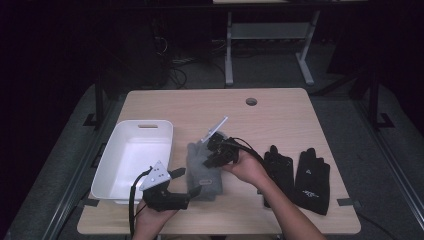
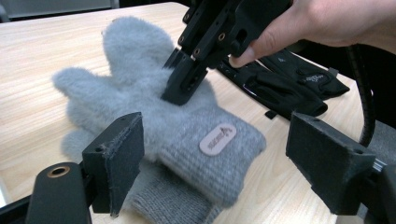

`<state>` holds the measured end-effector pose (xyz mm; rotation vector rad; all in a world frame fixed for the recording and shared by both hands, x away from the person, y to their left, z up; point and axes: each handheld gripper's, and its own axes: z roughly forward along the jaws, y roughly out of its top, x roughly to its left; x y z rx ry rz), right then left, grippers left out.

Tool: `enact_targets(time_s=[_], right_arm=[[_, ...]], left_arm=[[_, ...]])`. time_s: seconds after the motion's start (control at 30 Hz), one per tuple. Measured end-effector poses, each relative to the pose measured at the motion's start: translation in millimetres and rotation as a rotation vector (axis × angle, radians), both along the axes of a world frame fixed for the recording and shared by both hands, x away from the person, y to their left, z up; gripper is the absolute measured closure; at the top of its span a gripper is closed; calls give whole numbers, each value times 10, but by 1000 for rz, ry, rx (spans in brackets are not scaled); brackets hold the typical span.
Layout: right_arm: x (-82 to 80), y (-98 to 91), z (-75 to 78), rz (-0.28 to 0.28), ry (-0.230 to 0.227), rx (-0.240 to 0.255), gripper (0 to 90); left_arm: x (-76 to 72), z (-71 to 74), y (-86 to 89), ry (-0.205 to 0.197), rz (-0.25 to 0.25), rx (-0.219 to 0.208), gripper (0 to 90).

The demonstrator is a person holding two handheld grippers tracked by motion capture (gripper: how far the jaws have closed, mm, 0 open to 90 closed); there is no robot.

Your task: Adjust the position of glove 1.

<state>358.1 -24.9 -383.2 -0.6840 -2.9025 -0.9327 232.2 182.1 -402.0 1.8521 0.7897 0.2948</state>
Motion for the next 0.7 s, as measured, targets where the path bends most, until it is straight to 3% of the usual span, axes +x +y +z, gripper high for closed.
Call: enact_targets(time_s=[0.27,0.5,0.6,0.67,0.7], right_arm=[[28,105,-41,-10,40,0,820],[84,122,-90,-63,66,5,817],[86,139,-128,-61,70,5,812],[79,158,-162,-58,64,-4,790],[80,172,-189,-61,57,-8,737]], left_arm=[[12,5,22,2,10,-4,189],[13,5,21,7,15,0,191],[15,1,14,6,14,3,195],[17,-6,5,9,12,10,197],[16,-15,-7,14,10,14,199]])
